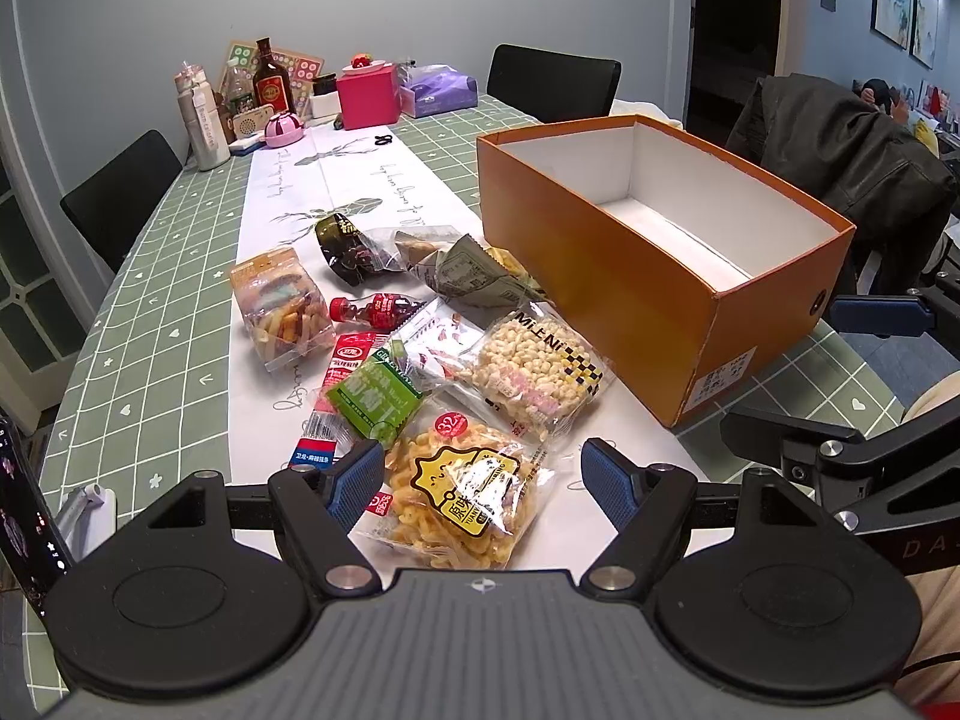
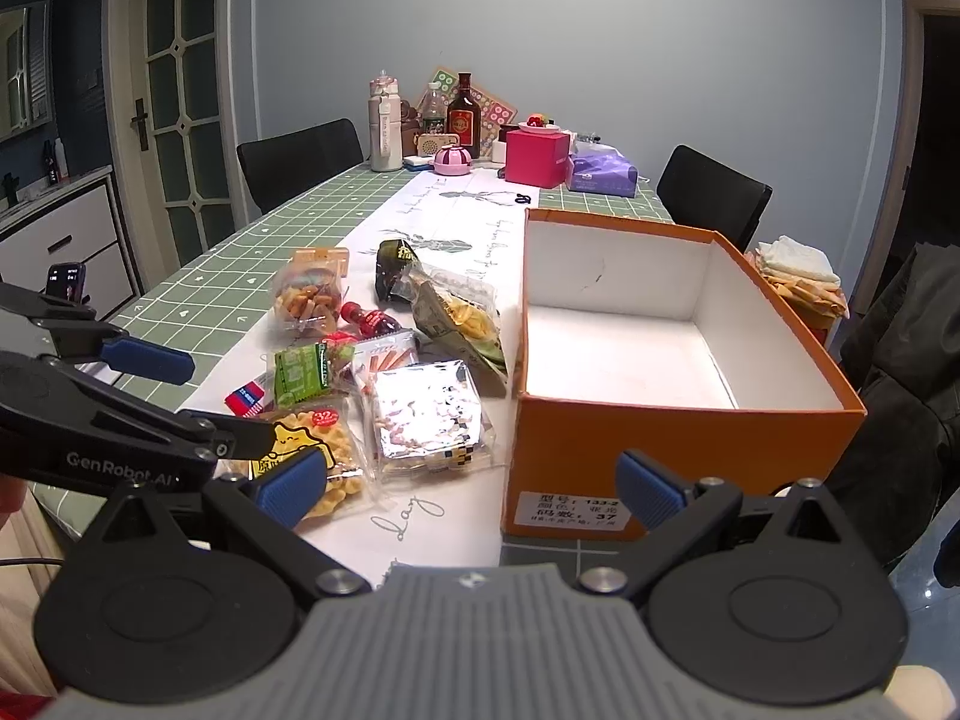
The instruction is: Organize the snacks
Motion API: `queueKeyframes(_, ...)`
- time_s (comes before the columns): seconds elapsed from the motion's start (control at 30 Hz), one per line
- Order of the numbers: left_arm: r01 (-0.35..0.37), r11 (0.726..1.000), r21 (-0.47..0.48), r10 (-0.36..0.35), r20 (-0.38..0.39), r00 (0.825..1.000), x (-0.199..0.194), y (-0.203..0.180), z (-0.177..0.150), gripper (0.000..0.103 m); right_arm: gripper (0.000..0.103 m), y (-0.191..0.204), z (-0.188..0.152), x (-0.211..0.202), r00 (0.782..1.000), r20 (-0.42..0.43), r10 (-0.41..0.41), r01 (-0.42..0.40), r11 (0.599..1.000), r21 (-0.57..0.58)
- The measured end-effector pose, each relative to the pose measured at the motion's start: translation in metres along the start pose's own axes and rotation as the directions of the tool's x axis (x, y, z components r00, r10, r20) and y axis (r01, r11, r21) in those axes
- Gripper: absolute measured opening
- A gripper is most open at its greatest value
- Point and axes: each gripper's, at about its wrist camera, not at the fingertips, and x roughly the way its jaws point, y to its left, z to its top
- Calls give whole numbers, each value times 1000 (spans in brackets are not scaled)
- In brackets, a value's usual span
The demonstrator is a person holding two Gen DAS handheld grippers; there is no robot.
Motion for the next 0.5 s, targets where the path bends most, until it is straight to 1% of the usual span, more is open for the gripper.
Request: queueKeyframes(0.5, 1, 1000, -5, -1, -3, 1000, 2, 1, -1, 88, 100, 1, 1, 0, 1000, -3, -2, 2, 1000, -4)
